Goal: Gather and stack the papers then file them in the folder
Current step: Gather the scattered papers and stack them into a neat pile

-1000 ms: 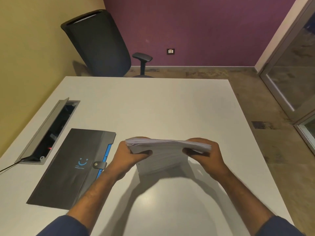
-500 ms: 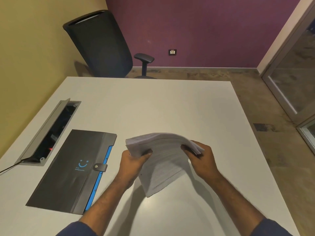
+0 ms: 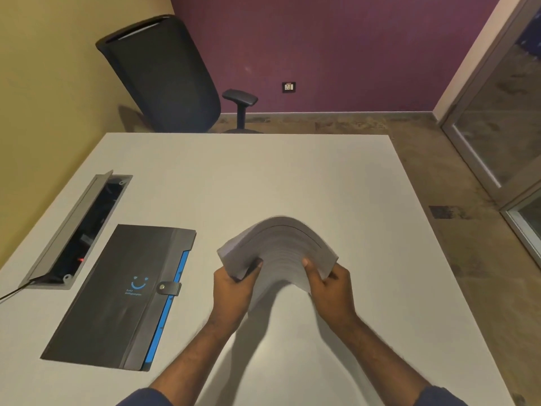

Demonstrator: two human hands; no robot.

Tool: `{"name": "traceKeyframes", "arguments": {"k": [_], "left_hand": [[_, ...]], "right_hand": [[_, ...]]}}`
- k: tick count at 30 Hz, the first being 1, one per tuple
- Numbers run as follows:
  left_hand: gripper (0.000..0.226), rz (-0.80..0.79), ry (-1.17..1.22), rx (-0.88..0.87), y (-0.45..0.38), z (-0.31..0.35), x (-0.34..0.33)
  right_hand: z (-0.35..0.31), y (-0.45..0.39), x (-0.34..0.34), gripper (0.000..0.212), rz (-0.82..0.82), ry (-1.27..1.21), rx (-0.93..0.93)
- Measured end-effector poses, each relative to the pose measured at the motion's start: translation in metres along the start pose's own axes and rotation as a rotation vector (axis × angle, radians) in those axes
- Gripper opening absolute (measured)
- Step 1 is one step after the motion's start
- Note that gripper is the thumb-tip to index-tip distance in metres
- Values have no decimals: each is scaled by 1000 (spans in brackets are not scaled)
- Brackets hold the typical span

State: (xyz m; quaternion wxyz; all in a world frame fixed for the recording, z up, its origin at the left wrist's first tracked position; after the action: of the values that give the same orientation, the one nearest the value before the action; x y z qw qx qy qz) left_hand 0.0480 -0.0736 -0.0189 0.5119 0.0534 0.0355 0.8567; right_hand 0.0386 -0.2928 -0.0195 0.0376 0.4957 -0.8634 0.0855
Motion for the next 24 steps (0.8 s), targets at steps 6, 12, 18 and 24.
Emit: {"name": "traceKeyframes", "arguments": {"k": [6, 12, 18, 24], "left_hand": [[8, -19, -76, 7, 5, -17, 8], [28, -21, -96, -50, -2, -6, 14], [7, 68, 92, 70, -24, 5, 27], [30, 177, 216, 377, -22, -19, 30]], "right_hand": [[10, 3, 2, 8, 2, 18, -54], [24, -18, 10, 10, -19, 4, -173], [59, -6, 19, 61, -39, -61, -479], [48, 44, -34, 55, -371, -656, -838]]}}
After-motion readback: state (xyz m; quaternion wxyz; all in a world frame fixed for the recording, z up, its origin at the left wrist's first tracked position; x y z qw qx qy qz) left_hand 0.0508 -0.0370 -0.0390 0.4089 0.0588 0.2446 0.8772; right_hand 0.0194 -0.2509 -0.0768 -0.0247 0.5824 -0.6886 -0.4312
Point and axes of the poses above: each hand's wrist, its own y-axis away from the middle knuckle, its own x-axis out of the back of the hand, z = x × y, the point moved 8 cm from there along -y, towards the middle knuckle, and after that the axes turned 15 degrees about z, right-handed, at the moved point
